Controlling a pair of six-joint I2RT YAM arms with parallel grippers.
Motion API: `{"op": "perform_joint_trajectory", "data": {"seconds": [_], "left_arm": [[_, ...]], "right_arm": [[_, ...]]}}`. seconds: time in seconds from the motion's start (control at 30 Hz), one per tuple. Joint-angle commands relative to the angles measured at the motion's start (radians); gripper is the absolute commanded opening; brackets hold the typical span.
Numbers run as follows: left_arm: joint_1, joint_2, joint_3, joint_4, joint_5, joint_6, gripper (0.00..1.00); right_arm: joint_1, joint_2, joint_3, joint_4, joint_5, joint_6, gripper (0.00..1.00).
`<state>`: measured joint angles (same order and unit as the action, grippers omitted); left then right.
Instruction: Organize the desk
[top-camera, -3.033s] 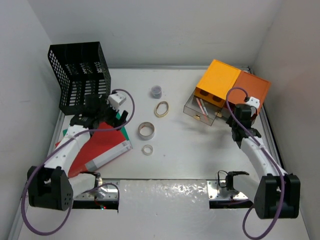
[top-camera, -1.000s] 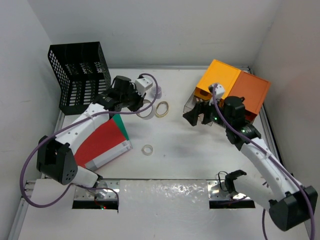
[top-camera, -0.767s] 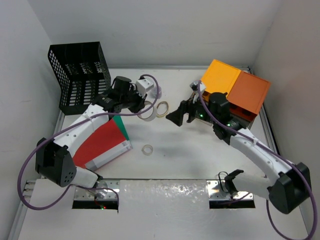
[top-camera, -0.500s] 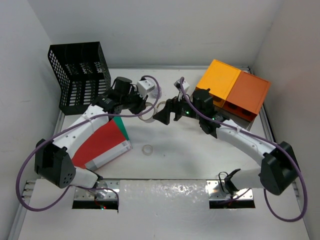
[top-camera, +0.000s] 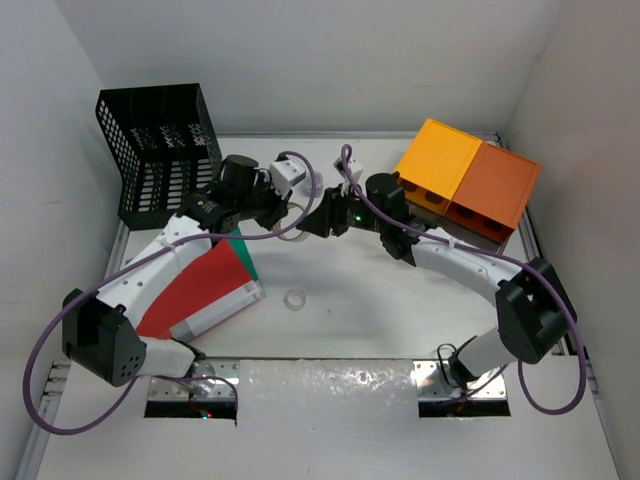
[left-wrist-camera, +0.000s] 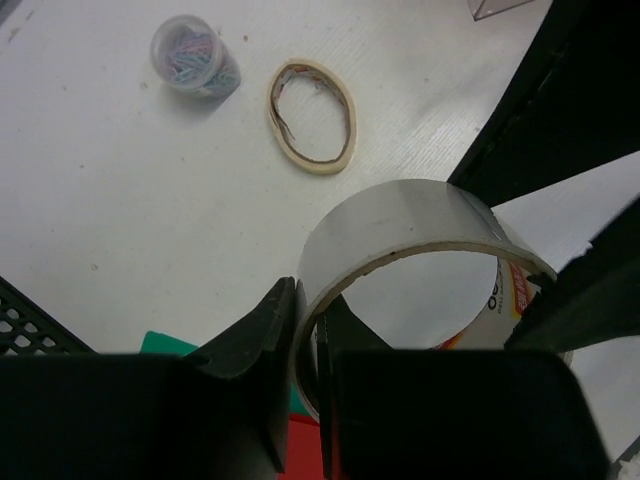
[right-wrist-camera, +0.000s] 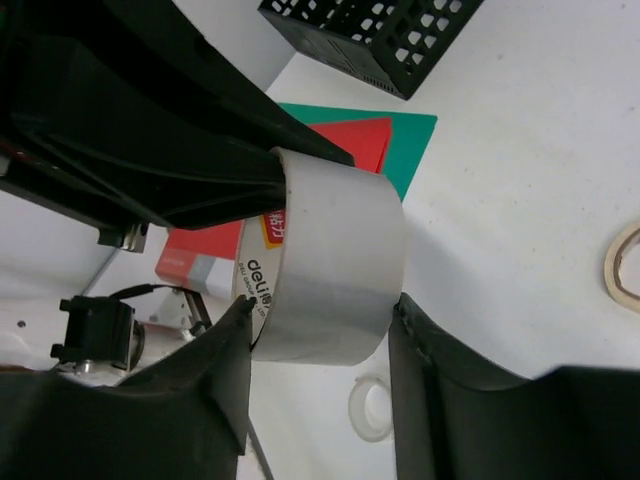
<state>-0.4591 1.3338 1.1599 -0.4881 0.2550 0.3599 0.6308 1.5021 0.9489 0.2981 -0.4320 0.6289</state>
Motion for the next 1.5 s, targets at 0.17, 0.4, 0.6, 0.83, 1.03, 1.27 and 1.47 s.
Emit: {"op": "perform_joint_trajectory", "data": {"seconds": [0.17,0.4,0.6,0.83,1.03,1.27,1.47], "left_arm": [[-0.012,-0.042,-0.008,0.009,0.102,0.03,0.66],[-0.012,-0.053,0.009,-0.027,0.046,0.03,1.0],[-0.01,-0.1,0.063,-0.081,-0.04,0.03,1.0],[-0.009,-0.146,0.04,-0.07,-0.092,0.022,1.0],[-0.009,-0.147,-0.02,-0.038,-0.094,0.014,1.0],[-0.009,-0.15,-0.054,-0.037,-0.083,0.011,1.0],[-0.009,-0.151,-0.071,-0.027,-0.08,0.011,1.0]], "right_arm": [[-0.006,-0.051,0.022,-0.028,0.087,-0.084,0.0],[-0.006,-0.154,0.013,-0.195,0.248,-0.214,0.0],[-0.006,-0.269,0.059,-0.425,0.519,-0.376,0.0],[-0.009,-0.385,0.149,-0.756,1.096,-0.595,0.0],[-0.15,-0.327,0.209,-0.975,1.265,-0.598,0.0],[-0.296,-0.215,0.232,-1.014,1.286,-0.62,0.0],[-0.321,-0.099,0.261,-1.07,1.309,-0.61,0.0]]}}
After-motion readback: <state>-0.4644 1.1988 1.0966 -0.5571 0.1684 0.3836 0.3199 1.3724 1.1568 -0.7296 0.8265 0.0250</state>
